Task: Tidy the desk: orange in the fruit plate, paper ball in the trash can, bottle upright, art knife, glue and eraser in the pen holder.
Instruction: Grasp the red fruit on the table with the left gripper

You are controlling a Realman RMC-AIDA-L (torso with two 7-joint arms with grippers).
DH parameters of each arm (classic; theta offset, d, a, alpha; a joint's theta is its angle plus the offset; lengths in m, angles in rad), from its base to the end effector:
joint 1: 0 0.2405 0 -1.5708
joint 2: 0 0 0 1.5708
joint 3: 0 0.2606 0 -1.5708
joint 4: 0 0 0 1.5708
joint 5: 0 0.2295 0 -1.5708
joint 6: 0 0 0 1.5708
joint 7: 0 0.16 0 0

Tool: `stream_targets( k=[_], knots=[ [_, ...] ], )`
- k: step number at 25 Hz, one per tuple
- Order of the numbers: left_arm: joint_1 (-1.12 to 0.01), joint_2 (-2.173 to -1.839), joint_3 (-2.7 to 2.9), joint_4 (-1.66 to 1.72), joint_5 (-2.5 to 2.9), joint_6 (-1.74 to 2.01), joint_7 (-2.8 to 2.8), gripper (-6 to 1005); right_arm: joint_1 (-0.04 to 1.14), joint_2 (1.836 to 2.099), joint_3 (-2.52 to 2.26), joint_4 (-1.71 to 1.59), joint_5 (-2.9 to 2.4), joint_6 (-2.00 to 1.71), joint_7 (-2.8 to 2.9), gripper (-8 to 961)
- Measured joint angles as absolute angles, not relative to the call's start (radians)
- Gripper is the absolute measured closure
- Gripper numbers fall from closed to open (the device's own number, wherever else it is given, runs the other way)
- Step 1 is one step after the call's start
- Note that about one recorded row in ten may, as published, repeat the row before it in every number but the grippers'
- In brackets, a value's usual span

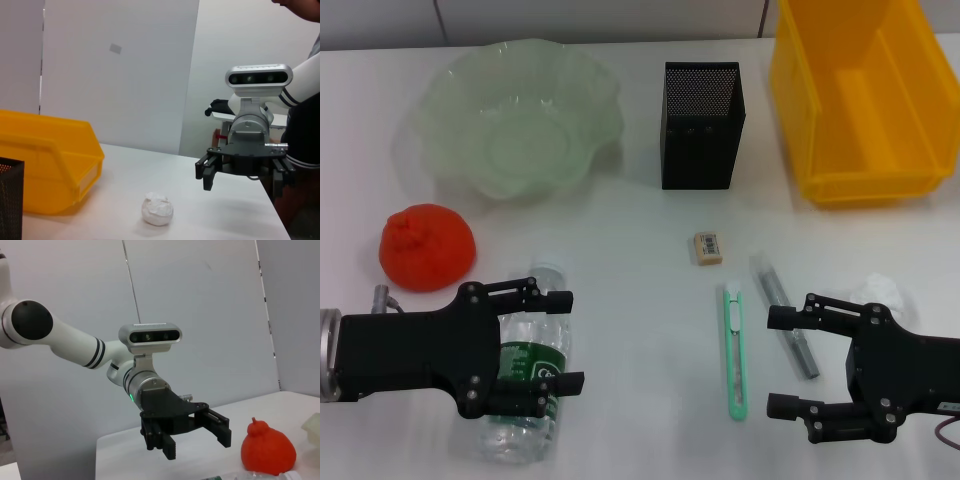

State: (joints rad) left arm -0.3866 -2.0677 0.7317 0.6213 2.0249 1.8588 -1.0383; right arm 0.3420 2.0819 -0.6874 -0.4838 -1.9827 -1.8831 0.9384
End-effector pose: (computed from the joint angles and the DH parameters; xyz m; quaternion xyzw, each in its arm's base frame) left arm -0.2906 0.2669 -0.0204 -0.9564 -0.0871 -0.2768 0.0339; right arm 0.2959 0.2400 -0.0360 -0.9315 0.1110 0.3429 0.0496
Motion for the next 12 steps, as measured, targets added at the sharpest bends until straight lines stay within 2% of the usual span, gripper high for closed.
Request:
stream_targets(
  k=[12],
  knots=[
    [-0.383, -2.068, 0.707, 0.622, 2.012, 1.858, -1.021, 223, 0.344, 2.082, -0.685, -0.483, -1.981, -1.881, 0.939, 113]
  ],
)
